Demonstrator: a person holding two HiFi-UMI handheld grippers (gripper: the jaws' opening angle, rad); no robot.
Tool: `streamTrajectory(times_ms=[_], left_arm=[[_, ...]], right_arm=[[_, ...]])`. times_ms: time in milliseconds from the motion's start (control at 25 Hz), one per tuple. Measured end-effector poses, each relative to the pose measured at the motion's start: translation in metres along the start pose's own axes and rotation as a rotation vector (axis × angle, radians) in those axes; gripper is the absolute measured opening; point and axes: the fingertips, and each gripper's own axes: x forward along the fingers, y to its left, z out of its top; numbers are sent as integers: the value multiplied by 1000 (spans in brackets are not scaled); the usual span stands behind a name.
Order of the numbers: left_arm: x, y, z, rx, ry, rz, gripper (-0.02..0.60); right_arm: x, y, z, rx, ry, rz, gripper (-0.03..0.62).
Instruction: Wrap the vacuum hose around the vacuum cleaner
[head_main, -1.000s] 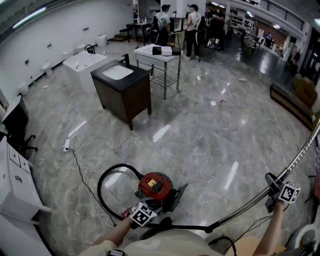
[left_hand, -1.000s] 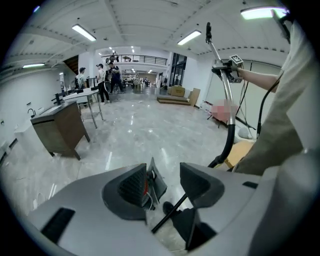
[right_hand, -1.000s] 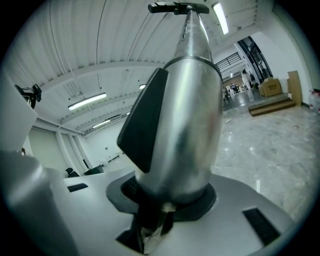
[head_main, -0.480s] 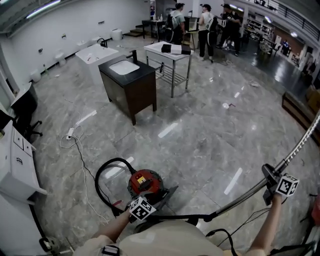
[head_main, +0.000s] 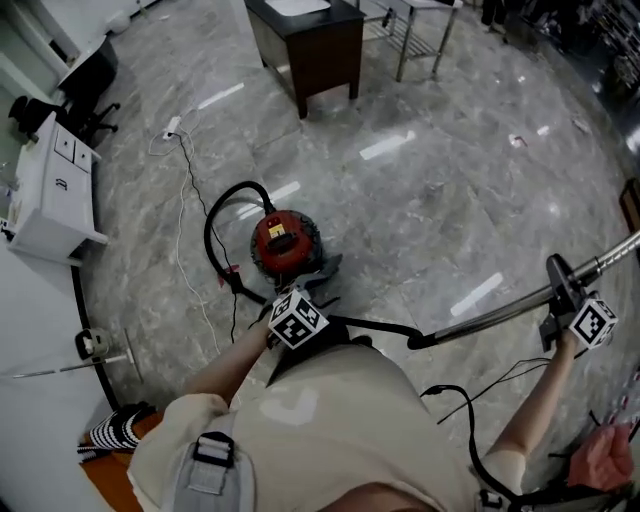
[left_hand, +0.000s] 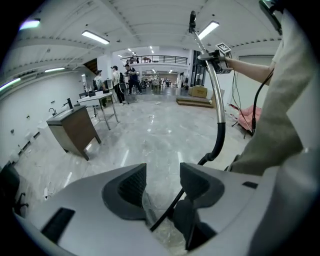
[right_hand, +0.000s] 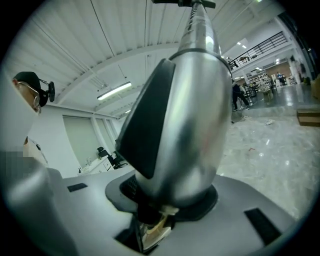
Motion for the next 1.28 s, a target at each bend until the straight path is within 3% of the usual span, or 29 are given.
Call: streamTrajectory(times_ms=[160, 320, 520, 680, 880, 1080, 1160, 1280], left_arm=[[20, 22, -2, -56, -16, 32, 215], [41, 37, 50, -95, -62, 43, 215], [67, 68, 109, 24, -151, -73, 215], [88, 76, 168, 102, -211, -40, 215], [74, 66, 235, -7, -313, -57, 215], [64, -3, 250, -109, -280, -6, 215], [96, -15, 276, -128, -246, 9, 215], [144, 7, 322, -160, -211, 38, 215]], right_arm=[[76, -1, -9, -58, 86, 119, 124], [147, -13, 0, -136, 226, 157, 123], [207, -1, -8, -173, 278, 146, 120], [240, -12, -28, -135, 363, 203, 121], [250, -3, -31, -169, 418, 275, 121], [223, 34, -34, -262, 501, 469, 120], [223, 7, -21, -294, 529, 532, 121], [253, -47, 9, -316, 568, 599, 121]])
